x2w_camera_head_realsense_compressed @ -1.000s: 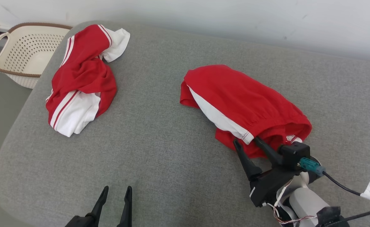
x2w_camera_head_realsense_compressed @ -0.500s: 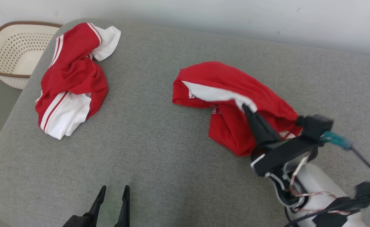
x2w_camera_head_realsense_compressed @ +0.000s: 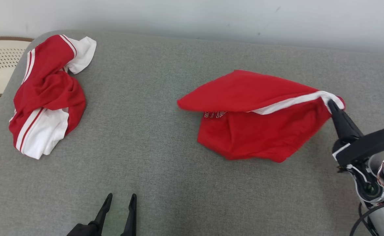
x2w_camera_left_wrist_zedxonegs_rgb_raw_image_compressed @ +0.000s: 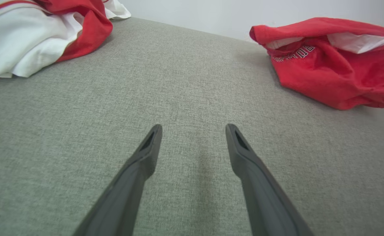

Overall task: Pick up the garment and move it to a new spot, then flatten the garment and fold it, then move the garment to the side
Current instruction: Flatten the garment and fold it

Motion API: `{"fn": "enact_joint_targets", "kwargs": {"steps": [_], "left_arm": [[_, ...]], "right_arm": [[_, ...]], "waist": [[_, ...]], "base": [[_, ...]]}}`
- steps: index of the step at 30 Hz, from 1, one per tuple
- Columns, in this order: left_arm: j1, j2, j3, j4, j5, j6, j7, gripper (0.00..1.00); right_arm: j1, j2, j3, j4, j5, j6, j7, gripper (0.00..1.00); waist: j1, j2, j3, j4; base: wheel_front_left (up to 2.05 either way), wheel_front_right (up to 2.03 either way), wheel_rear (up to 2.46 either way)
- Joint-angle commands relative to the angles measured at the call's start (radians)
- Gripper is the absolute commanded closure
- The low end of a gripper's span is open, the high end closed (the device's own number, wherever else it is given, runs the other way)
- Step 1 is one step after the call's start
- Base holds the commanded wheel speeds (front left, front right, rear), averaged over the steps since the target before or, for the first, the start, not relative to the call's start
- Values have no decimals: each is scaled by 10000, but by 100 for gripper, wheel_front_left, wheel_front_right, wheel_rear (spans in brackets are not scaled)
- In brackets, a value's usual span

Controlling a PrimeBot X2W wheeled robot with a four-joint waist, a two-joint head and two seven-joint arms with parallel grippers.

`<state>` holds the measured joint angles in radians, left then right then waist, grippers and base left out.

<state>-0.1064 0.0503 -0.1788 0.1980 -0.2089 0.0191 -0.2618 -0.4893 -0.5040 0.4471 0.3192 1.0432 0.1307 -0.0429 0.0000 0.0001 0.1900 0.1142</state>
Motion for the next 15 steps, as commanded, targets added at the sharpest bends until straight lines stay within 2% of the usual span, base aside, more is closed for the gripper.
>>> {"fn": "enact_joint_targets", "kwargs": {"steps": [1, 6, 9, 10, 11, 12, 15], "left_arm": [[-84, 7, -5, 51, 43, 4, -36, 0], [-167, 8, 3, 105, 128, -87, -36, 0], [-235, 11, -1, 136, 187, -149, -36, 0], [-249, 8, 2, 136, 206, -139, -36, 0], [-260, 7, 6, 136, 211, -139, -36, 0], [-264, 7, 18, 134, 216, -130, -36, 0], [-193, 10, 79, 155, 244, -100, -36, 0]], "right_arm": [[50, -23, 11, 68, -27, 0, 33, 100], [-175, -305, 209, 1342, -1036, 0, -146, 100], [-263, -240, 423, 2064, -1359, 0, -235, 100], [-327, -314, 504, 2269, -1583, 0, -349, 66], [-338, -271, 491, 2499, -1601, 0, -420, 4], [-326, -258, 526, 2687, -1773, 0, -544, 0], [-227, -279, 617, 3145, -2291, 0, -975, 0]], "waist": [[0, -1, 47, -42], [0, -1, 150, -10], [0, -1, 144, 58], [0, -1, 137, 75], [0, -1, 122, 87], [0, -1, 99, 97], [0, -1, -27, 66]], "base": [[0, 0, 0], [0, 0, 0], [0, 0, 0], [0, 0, 0], [0, 0, 0], [0, 0, 0], [0, 0, 0]]}}
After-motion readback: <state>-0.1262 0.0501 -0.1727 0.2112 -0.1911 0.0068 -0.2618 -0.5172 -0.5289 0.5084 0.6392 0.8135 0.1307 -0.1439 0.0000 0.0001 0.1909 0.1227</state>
